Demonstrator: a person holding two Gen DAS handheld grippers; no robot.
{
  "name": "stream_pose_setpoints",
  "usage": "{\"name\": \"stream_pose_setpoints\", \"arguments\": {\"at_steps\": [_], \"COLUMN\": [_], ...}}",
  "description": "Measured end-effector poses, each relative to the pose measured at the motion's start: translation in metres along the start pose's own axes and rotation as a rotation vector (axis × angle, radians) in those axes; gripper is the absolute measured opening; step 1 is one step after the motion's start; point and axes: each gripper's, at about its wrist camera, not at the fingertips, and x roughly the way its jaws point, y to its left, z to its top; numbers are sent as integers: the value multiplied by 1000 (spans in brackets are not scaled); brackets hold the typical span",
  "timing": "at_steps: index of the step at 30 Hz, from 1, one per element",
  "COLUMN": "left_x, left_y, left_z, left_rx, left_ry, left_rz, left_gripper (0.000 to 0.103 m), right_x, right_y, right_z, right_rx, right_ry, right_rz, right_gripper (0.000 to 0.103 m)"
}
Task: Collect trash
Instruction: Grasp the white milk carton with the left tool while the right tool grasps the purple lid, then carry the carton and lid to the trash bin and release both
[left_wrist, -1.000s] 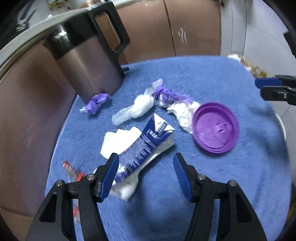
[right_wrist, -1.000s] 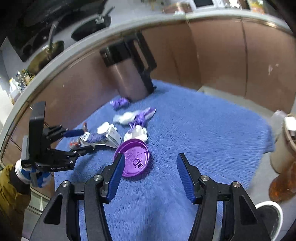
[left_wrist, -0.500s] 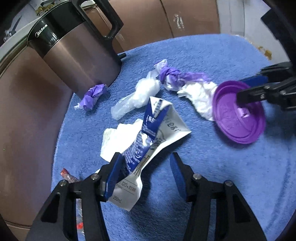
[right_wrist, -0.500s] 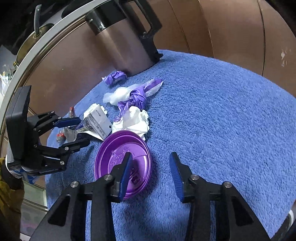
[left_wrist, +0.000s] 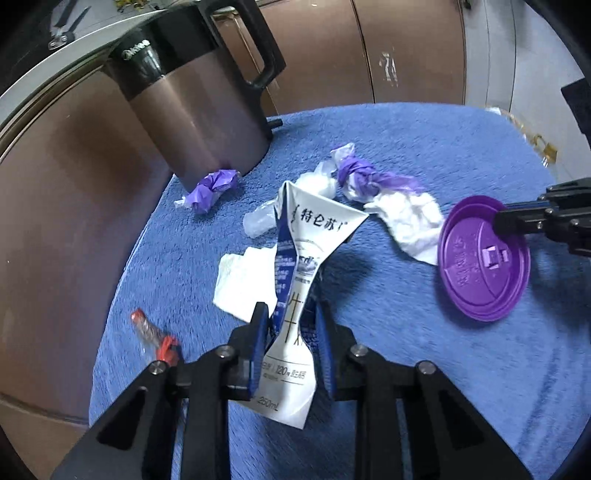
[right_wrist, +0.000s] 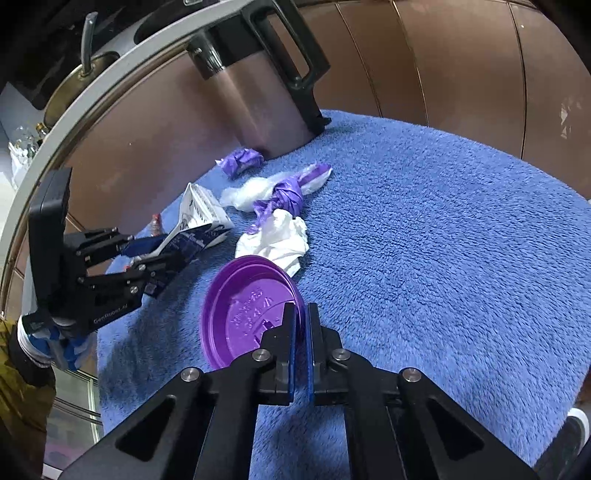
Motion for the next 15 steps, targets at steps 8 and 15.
{"name": "stream_pose_setpoints", "arguments": {"at_steps": [8, 15], "left_x": [-65, -132], "left_y": [2, 10], "left_z": [-21, -45], "left_rx": [-112, -175], "left_ry": [-95, -174], "left_rz": [-68, -23], "left_gripper": [24, 24], "right_x": [-49, -106], "right_y": [16, 25], "right_z": [-13, -23], "right_rx": [-6, 1], "right_ry": [-73, -171], "right_rz": [13, 17], "right_gripper": [5, 5]}}
